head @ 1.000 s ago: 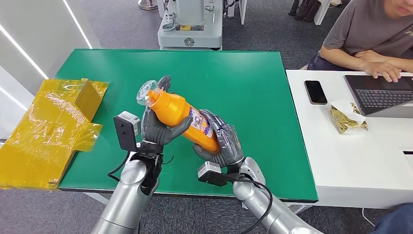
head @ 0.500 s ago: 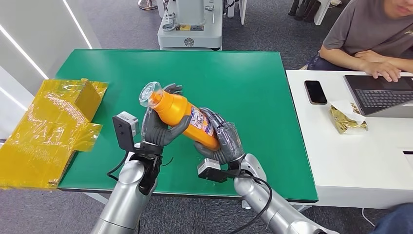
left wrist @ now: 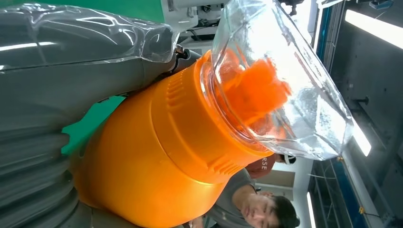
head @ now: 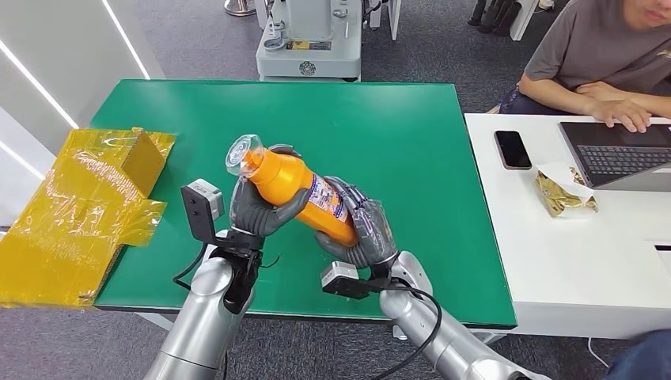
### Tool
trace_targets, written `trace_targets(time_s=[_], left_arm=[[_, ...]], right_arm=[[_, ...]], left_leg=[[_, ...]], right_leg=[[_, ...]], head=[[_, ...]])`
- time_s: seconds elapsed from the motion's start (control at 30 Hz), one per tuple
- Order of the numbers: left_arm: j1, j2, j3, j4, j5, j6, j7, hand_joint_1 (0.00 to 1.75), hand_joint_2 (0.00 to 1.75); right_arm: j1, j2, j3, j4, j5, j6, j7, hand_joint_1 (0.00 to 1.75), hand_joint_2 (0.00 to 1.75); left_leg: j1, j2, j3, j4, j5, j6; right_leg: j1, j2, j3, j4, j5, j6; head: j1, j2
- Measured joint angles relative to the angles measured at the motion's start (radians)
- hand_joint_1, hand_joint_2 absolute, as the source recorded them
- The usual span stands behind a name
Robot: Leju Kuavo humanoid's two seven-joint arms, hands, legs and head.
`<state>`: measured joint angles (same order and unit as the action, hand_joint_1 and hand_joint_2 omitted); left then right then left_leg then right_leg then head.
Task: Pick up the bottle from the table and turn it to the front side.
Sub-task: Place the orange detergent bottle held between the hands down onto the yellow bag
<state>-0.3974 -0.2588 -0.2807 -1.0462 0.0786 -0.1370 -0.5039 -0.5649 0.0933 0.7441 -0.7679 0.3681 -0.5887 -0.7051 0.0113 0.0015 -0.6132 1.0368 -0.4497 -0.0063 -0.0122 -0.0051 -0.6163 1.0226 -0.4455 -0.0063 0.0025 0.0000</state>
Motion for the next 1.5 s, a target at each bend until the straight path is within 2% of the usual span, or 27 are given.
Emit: trace_targets(time_s=[0.03, 0.07, 0.17, 0.2, 0.67, 0.83, 1.07, 1.4, 1.5], left_arm=[[-0.001, 0.0, 0.001, 0.003, 0.001, -0.003, 0.0, 1.75, 1.75], [-0.001, 0.0, 0.002, 0.005, 0.001, -0.005, 0.0, 1.75, 1.75], [-0.002, -0.001, 0.003, 0.013, 0.003, -0.009, 0.0, 1.75, 1.75], [-0.003, -0.001, 0.003, 0.015, 0.003, -0.009, 0.0, 1.75, 1.75], [-0.006, -0.004, 0.003, 0.041, 0.013, 0.006, -0.001, 1.75, 1.75], [-0.002, -0.002, 0.006, 0.041, 0.029, 0.027, -0.002, 1.75, 1.75], [0.01, 0.004, 0.02, 0.023, 0.019, 0.085, 0.001, 1.75, 1.75], [-0.032, 0.026, 0.055, 0.012, -0.06, 0.16, 0.008, 1.75, 1.75], [-0.056, 0.038, 0.065, 0.015, -0.077, 0.182, 0.004, 1.75, 1.75]], right_arm=[[0.002, 0.0, 0.001, 0.0, 0.0, -0.005, 0.0, 1.74, 1.75], [0.004, 0.0, 0.001, 0.0, 0.0, -0.009, 0.0, 1.39, 1.75], [0.009, 0.0, 0.002, 0.0, 0.001, -0.026, 0.001, 0.09, 1.75], [0.01, 0.0, 0.002, 0.0, 0.001, -0.033, 0.001, 0.0, 1.75], [0.055, -0.001, 0.0, -0.052, -0.042, -0.087, 0.034, 0.0, 1.75], [0.148, -0.001, -0.024, -0.144, -0.084, -0.093, 0.05, 0.0, 1.75], [0.291, 0.018, -0.042, -0.313, -0.041, -0.094, 0.076, 0.0, 1.75], [0.349, 0.03, -0.02, -0.491, -0.189, -0.058, 0.092, 0.0, 1.75], [0.356, 0.029, -0.012, -0.545, -0.186, -0.077, 0.073, 0.0, 1.75]], left_leg=[[0.0, 0.0, 0.0, 0.0, 0.0, 0.0], [0.0, 0.0, 0.0, 0.0, 0.0, 0.0], [0.0, 0.0, 0.0, 0.0, 0.0, 0.0], [0.0, 0.0, 0.0, 0.0, 0.0, 0.0], [0.0, 0.0, 0.0, 0.0, 0.0, 0.0], [0.0, 0.0, -0.001, 0.0, 0.0, 0.0], [0.0, 0.0, -0.001, -0.001, -0.001, -0.001], [0.0, 0.0, -0.001, -0.001, 0.0, -0.001], [0.0, 0.0, -0.001, -0.001, 0.0, -0.001]], right_leg=[[0.0, 0.0, 0.0, 0.0, 0.0, 0.0], [0.0, 0.0, 0.0, 0.0, 0.0, 0.0], [0.0, 0.0, 0.0, 0.0, 0.0, 0.0], [0.0, 0.0, 0.0, 0.0, 0.0, 0.0], [0.0, 0.0, 0.0, 0.0, 0.0, 0.0], [0.0, 0.0, 0.0, 0.0, 0.0, 0.0], [0.0, 0.0, -0.001, 0.0, -0.001, -0.001], [0.0, 0.0, -0.001, 0.0, -0.001, -0.001], [0.0, 0.0, -0.001, 0.0, -0.001, -0.001]], head=[[0.0, 0.0], [0.0, 0.0], [0.0, 0.0], [0.0, 0.0], [0.0, 0.0], [0.0, 0.0], [0.0, 0.0], [0.0, 0.0], [0.0, 0.0]])
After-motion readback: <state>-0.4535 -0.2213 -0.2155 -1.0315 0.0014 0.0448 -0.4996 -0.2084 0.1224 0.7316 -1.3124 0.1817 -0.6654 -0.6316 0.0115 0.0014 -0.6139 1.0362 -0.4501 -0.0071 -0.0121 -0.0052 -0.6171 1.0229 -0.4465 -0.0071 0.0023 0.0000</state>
